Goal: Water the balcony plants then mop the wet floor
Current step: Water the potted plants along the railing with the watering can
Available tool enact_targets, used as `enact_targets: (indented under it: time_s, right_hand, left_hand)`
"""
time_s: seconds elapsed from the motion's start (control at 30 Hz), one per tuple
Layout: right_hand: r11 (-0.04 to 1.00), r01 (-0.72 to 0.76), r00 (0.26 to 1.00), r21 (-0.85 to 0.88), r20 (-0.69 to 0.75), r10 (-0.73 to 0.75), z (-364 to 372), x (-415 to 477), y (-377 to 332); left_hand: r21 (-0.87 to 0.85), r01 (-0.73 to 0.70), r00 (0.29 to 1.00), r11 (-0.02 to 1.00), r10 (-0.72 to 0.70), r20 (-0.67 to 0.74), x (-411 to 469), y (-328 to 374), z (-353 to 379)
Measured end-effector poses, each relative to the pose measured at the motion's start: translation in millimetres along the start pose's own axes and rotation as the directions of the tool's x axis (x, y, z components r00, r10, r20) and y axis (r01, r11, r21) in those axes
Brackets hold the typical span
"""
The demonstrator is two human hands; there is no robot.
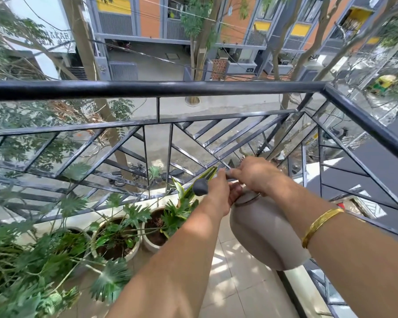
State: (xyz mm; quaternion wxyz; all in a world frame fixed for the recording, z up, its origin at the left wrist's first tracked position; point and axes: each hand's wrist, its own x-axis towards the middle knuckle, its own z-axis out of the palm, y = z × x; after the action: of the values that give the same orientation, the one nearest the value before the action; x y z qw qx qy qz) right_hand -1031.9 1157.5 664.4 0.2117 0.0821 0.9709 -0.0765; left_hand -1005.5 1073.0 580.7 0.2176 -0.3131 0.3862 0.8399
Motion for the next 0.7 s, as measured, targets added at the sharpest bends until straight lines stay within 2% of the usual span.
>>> enact_targets:
  time_s: [0.17, 0.27, 0.37, 0.57, 0.63, 0.7]
  right_hand:
    - [0.994, 0.107, 0.994, -0.013, -0.010, -0.108, 11, -12, -8]
    - [0.986, 0.130, 0.991, 0.100, 0.007, -0.132, 18, -20, -18]
    - [0.947, 0.125, 0.991, 0.298, 0.001, -0.131, 25, -28, -25]
    - [0.846, 0.083, 0.995, 0.527, -0.089, -0.042, 27, -54, -42]
    - [0.816, 0.103, 0.992, 0.568, -0.120, -0.041, 27, -63, -44]
    - [0.833, 0.140, 0.986, 0.535, -0.148, -0.071, 29, -66, -43]
  left_hand:
    - [-0.015, -0.068, 0.997, 0.998, 0.068, -0.020, -15, 8, -10]
    - [0.013, -0.146, 0.986, 0.989, 0.146, -0.080, -22, 21, -16]
    - [0.091, -0.235, 0.960, 0.968, 0.246, -0.136, -28, 34, -20]
    - [0.325, -0.452, 0.844, 0.831, 0.516, -0.144, -47, 54, -25]
    - [0.372, -0.476, 0.821, 0.797, 0.555, -0.137, -51, 57, -26]
    - [0.382, -0.471, 0.821, 0.795, 0.553, -0.139, -53, 59, -26]
